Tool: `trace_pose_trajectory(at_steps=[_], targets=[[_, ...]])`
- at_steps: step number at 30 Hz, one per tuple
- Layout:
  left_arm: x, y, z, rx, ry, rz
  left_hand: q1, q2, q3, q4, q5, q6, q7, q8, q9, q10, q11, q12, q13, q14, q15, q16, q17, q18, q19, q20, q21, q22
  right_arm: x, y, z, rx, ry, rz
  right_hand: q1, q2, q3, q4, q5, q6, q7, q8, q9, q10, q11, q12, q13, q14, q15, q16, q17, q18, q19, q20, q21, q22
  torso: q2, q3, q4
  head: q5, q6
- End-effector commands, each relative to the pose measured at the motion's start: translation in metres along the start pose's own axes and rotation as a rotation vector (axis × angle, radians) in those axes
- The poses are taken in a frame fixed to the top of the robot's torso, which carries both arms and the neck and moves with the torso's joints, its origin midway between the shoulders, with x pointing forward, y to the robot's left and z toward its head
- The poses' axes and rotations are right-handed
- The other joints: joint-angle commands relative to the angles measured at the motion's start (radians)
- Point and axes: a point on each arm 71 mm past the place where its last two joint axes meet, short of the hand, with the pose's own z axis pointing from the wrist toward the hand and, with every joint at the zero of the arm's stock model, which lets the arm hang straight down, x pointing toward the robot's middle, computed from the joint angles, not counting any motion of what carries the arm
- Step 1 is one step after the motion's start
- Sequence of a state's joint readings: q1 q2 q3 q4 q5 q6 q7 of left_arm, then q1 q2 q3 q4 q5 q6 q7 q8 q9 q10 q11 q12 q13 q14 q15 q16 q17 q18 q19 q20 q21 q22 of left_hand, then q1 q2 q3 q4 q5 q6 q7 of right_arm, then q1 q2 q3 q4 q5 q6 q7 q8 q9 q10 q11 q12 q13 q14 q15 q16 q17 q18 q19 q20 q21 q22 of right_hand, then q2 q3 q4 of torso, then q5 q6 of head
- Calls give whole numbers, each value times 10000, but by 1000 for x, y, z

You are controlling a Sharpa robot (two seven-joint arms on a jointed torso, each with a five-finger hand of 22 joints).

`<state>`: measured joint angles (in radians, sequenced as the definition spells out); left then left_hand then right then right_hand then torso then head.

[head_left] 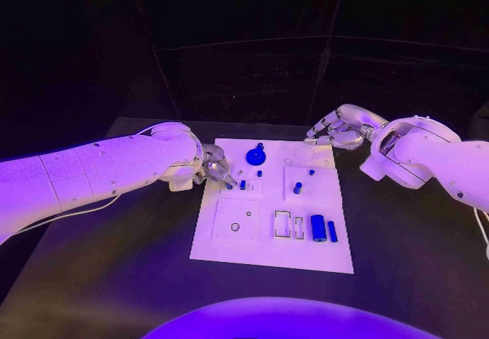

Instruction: Assemble the parts on the task board

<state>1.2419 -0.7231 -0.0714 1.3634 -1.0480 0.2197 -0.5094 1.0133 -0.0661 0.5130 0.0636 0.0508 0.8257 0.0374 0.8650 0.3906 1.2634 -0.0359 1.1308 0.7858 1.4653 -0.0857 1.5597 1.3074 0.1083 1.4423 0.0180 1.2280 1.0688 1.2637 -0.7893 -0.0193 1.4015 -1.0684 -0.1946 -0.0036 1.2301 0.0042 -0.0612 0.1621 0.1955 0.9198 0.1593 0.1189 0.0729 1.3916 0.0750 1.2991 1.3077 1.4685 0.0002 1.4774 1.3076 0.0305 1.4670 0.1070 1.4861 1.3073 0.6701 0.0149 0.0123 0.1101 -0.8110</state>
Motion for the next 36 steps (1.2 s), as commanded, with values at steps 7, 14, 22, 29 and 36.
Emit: trace_pose_trajectory(at_steps=[7, 14, 22, 29, 36], targets=[[-2, 3, 0, -176, -137, -37, -281, 2, -366, 195, 12, 103, -18, 44, -25, 94, -1, 43, 6, 1019, -104, 43, 2470, -106, 45, -52, 53, 27, -1, 1, 0, -66, -71, -31, -80, 104, -175, 152, -95, -36, 5, 70, -14, -72, -17, -33, 37, 626, -38, -40, 803, 119, -7, -30, -51, 720, 0, -2, -6, 17, 7], [-3, 4, -1, -123, -336, -156, -786, -323, -1567, 679, 5, 168, -27, 64, -39, 130, -1, 80, 30, 1026, -116, 56, 2501, -115, 61, -65, 73, 75, -2, 1, 0, -84, -74, -31, -15, 34, -322, 192, -103, -52, 7, 77, -15, -84, -13, -39, 29, 626, -36, -45, 801, 122, -12, -29, -60, 708, 3, -9, 1, 2, 23], [-8, 6, -7, 469, -1100, -742, -743, -389, -2718, 1056, -25, 153, -68, 34, -71, 123, -51, 67, -2, 1025, -169, 55, 2498, -108, 60, -114, 33, 45, -2, 1, 0, -89, -80, -34, 10, -6, -406, 218, -120, -61, 10, 80, -16, -85, -12, -34, 32, 625, -35, -49, 797, 124, -18, -27, -68, 696, -1, -6, 5, -19, 30], [-16, 2, -14, 1979, -2056, -2231, -53, -169, -3460, 1131, -28, -412, 149, -272, -200, -975, 143, -1189, -1887, 692, -32, -562, 1190, 230, -610, -20, -1544, -1930, -2, 0, 0, -65, -98, -38, 9, -2, -420, 231, -117, -62, 9, 82, -16, -84, -11, -32, 33, 626, -35, -48, 800, 123, -17, -27, -67, 698, -1, -8, 12, -97, 93], [-22, -9, -18, 3644, -2622, -2654, 1323, 293, -3730, 669, -5, -1335, 772, -1284, -866, -2383, 722, -2321, -2806, -125, 420, -2126, -1286, 683, -1747, 370, -4335, -5041, -3, -1, 0, -37, -132, -41, 32, 18, -441, 247, -87, -64, 10, 85, -16, -85, -12, -33, 32, 625, -34, -53, 792, 123, -16, -26, -67, 698, 1, 12, -5, -65, 128]])
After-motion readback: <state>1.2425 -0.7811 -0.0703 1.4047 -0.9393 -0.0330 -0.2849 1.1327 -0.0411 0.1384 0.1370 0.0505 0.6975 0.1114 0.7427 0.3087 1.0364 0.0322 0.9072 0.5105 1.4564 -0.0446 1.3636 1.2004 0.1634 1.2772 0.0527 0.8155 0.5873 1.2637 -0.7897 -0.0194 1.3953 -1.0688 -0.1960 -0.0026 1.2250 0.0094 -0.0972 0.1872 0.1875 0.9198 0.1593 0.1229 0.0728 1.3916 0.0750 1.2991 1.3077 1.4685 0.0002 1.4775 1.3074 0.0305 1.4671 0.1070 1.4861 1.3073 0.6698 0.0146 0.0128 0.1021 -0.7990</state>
